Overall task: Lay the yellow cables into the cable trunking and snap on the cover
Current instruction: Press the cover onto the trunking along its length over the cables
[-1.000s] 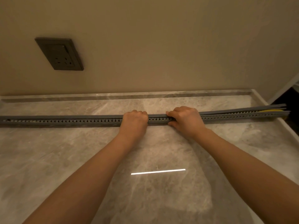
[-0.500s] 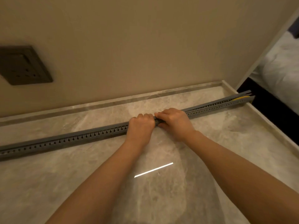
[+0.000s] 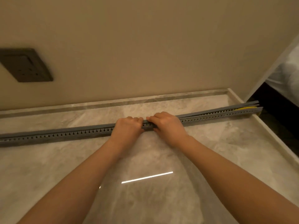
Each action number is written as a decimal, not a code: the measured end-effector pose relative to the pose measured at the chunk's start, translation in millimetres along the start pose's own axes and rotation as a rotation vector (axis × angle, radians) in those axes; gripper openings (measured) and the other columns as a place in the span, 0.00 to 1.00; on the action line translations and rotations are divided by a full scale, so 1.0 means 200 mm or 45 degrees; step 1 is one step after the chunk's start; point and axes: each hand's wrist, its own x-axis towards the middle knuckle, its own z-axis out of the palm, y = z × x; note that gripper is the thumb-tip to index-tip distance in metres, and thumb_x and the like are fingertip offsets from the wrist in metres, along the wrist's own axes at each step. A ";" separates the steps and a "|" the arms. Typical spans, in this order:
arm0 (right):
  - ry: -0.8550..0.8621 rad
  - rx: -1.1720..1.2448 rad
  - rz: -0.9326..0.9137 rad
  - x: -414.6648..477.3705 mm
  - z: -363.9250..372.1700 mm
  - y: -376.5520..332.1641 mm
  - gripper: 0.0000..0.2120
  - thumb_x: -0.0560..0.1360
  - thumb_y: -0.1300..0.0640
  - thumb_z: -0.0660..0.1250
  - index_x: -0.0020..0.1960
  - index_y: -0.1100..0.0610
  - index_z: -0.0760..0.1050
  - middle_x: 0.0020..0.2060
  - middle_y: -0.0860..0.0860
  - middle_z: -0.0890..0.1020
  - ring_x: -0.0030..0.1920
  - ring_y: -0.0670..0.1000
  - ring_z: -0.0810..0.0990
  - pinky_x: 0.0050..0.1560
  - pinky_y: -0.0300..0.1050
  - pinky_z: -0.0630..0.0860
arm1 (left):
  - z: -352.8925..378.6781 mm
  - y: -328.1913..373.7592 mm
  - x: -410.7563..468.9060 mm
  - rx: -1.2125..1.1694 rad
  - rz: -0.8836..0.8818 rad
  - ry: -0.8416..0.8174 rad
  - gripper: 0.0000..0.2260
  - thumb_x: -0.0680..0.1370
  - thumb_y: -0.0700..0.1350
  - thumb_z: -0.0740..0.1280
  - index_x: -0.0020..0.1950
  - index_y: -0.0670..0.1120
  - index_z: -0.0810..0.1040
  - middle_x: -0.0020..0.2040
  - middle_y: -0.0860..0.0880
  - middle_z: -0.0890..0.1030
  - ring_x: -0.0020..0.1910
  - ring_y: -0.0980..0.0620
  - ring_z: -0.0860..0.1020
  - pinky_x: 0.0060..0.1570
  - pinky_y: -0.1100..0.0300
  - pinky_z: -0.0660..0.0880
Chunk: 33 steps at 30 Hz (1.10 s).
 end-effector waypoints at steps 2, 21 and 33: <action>-0.062 -0.018 -0.145 -0.02 0.00 0.06 0.21 0.75 0.63 0.63 0.68 0.57 0.69 0.58 0.55 0.78 0.57 0.57 0.73 0.48 0.51 0.73 | -0.03 0.03 -0.01 0.002 -0.062 -0.014 0.14 0.77 0.51 0.64 0.57 0.44 0.76 0.49 0.46 0.82 0.46 0.44 0.79 0.38 0.55 0.71; -0.251 -0.390 -0.213 -0.06 -0.14 0.32 0.11 0.77 0.58 0.60 0.58 0.56 0.71 0.53 0.52 0.78 0.53 0.54 0.75 0.39 0.45 0.67 | -0.07 0.10 -0.01 -0.075 -0.184 0.004 0.15 0.74 0.46 0.70 0.57 0.39 0.78 0.47 0.42 0.83 0.45 0.42 0.81 0.42 0.52 0.76; -0.289 -0.389 -0.117 -0.05 -0.16 0.27 0.11 0.76 0.57 0.61 0.59 0.55 0.72 0.52 0.52 0.78 0.52 0.54 0.75 0.41 0.46 0.70 | -0.05 0.06 -0.01 -0.021 -0.063 -0.008 0.14 0.74 0.47 0.69 0.55 0.39 0.77 0.45 0.42 0.83 0.42 0.41 0.80 0.38 0.51 0.75</action>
